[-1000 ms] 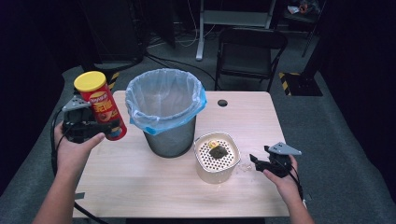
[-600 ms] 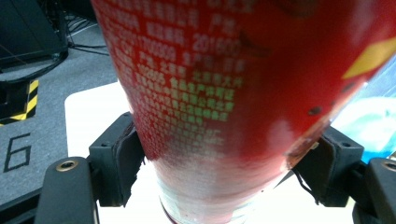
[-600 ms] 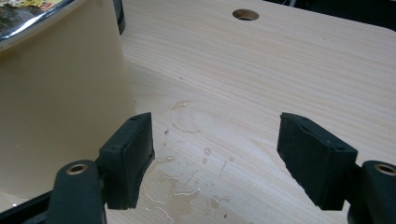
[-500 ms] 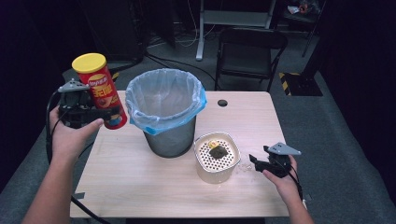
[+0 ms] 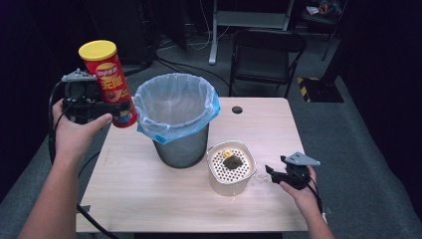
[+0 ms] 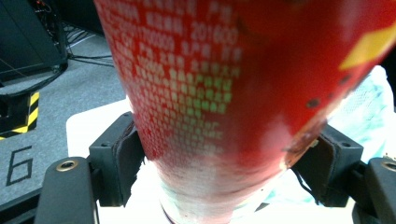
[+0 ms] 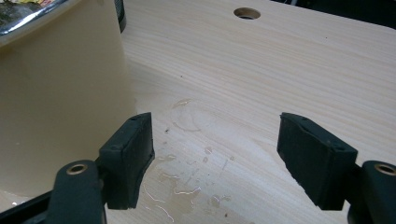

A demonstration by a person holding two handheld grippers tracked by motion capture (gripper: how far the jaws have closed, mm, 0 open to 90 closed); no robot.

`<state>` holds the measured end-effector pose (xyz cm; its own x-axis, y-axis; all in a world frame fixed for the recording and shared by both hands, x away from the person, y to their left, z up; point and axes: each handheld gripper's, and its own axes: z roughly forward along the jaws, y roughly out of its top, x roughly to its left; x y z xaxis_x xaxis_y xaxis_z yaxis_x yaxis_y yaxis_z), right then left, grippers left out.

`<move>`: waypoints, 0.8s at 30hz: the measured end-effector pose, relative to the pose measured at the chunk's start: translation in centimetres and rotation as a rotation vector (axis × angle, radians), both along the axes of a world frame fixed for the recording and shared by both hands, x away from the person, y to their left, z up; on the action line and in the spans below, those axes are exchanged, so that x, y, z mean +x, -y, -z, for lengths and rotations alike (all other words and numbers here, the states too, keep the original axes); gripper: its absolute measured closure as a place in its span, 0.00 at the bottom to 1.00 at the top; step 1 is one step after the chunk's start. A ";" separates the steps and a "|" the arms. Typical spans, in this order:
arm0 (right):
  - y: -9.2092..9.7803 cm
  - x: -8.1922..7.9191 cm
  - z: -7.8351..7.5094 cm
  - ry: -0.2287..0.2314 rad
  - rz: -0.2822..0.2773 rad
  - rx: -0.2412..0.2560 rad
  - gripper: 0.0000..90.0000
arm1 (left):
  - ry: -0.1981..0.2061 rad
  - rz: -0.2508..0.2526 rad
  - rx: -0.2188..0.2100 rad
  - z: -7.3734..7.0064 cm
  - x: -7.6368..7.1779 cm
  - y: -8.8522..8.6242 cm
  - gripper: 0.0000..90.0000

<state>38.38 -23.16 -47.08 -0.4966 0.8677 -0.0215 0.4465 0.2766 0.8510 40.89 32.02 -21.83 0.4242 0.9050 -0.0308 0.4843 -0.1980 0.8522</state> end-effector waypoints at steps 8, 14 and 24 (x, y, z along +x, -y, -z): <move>0.0 0.0 0.0 0.000 0.000 0.000 0.30 | 0.014 -0.018 0.003 -1.4 0.1 -0.1 0.27; 0.0 0.0 0.0 0.000 0.000 0.000 0.30 | 0.022 -0.018 0.002 -2.0 0.2 0.0 0.27; 0.1 0.0 0.0 0.001 0.000 0.000 0.29 | 0.038 0.019 -0.005 -3.1 1.1 1.8 0.27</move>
<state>38.43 -23.22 -47.12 -0.4962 0.8679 -0.0218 0.4462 0.2765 0.8512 42.00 30.20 -18.73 0.4423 0.8967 -0.0191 0.4480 -0.2024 0.8708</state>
